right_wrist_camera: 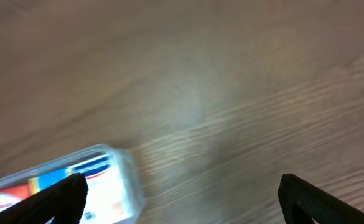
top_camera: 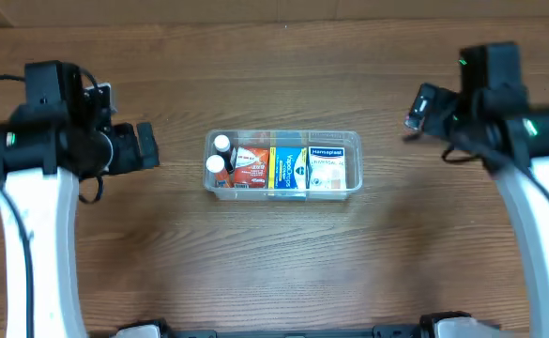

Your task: Pack container

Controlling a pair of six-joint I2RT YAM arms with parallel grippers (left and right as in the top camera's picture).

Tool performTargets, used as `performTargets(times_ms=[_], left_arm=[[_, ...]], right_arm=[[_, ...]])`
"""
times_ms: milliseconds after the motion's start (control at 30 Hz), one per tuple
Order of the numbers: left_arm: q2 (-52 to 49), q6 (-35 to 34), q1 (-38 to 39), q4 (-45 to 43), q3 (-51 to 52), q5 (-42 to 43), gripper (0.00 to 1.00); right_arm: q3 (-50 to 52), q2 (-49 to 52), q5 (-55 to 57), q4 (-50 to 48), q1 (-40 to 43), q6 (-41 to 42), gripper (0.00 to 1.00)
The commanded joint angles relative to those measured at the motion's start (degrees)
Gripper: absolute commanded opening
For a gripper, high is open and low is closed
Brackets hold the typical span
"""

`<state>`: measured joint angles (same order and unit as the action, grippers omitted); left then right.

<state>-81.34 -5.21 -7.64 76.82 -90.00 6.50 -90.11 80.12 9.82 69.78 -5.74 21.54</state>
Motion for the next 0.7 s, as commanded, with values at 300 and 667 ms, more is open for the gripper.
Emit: performTargets(times_ms=[300,667], left_arm=[[44.8,1.3,2.9,-10.0,28.7,-0.3,1.00],[44.6,-2.6,2.9,-9.1,32.7,2.3,1.00]], right_arm=[[36.5,-30.7,-3.7,-8.0,-0.6,0.1,1.00],[36.8,-26.1,-3.7,-6.5,-0.6,0.1,1.00]])
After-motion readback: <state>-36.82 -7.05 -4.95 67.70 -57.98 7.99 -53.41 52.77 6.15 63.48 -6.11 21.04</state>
